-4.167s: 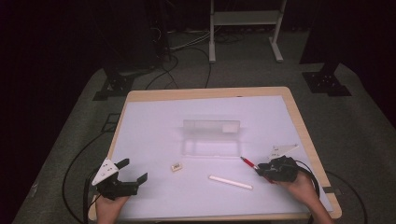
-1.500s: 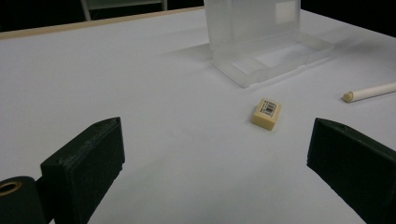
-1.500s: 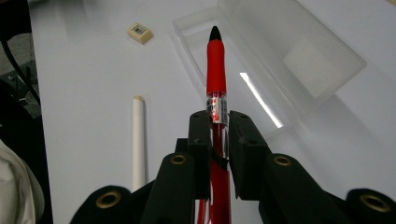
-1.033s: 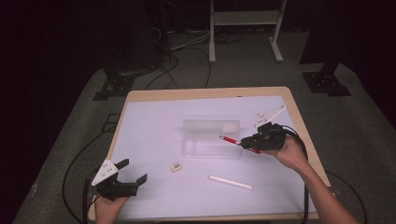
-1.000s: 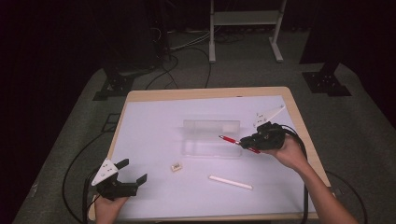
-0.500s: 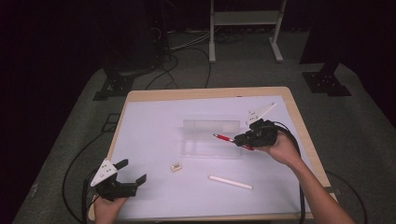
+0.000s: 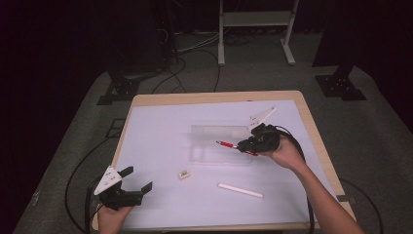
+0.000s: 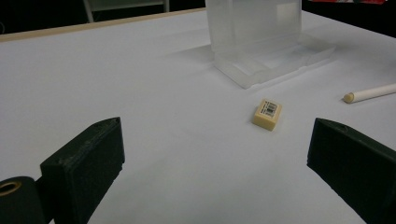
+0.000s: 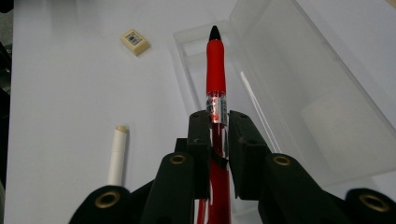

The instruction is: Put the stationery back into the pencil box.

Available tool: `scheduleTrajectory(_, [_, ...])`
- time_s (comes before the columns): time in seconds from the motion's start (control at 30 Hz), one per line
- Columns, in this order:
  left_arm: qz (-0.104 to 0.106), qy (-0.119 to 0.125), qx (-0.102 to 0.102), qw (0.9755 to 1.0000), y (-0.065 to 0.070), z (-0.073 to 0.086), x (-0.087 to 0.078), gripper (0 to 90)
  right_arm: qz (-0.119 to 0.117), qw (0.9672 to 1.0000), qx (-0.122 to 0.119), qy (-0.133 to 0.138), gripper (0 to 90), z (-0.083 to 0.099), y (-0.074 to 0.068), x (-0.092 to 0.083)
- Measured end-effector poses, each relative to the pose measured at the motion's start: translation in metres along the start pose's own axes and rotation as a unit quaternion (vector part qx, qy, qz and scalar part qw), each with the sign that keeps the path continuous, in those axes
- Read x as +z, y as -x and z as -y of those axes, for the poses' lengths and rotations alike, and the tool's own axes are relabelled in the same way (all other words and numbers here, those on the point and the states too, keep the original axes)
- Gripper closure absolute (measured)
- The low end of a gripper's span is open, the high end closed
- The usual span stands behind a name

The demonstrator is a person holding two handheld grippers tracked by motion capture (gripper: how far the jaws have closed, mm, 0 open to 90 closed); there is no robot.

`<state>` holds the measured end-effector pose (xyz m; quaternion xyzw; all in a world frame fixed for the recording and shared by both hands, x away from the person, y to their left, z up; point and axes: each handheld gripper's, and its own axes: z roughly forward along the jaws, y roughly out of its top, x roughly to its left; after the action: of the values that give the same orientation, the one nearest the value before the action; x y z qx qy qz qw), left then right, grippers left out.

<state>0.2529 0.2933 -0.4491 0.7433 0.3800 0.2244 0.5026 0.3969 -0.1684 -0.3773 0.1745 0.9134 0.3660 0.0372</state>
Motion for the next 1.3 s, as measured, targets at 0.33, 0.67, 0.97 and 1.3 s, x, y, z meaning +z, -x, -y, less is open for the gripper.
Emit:
scheduleTrajectory(0.33, [0.0,0.001,0.0,1.0,0.0,0.0,-0.001,3.5,-0.003,0.9998,-0.015,-0.014,78.6,-0.01,0.003,0.019])
scheduleTrajectory(0.67, [0.001,0.001,-0.002,1.0,-0.001,0.0,-0.001,3.4,-0.006,0.9995,-0.024,-0.021,78.6,-0.012,0.014,0.036])
scheduleTrajectory(0.97, [0.0,0.003,-0.002,1.0,0.0,0.0,-0.001,3.4,-0.013,0.9986,-0.032,-0.041,78.6,-0.012,0.017,0.057])
scheduleTrajectory(1.3, [0.002,0.002,-0.002,1.0,0.0,0.0,-0.001,3.4,-0.022,0.9981,-0.028,-0.051,78.6,-0.008,0.022,0.068])
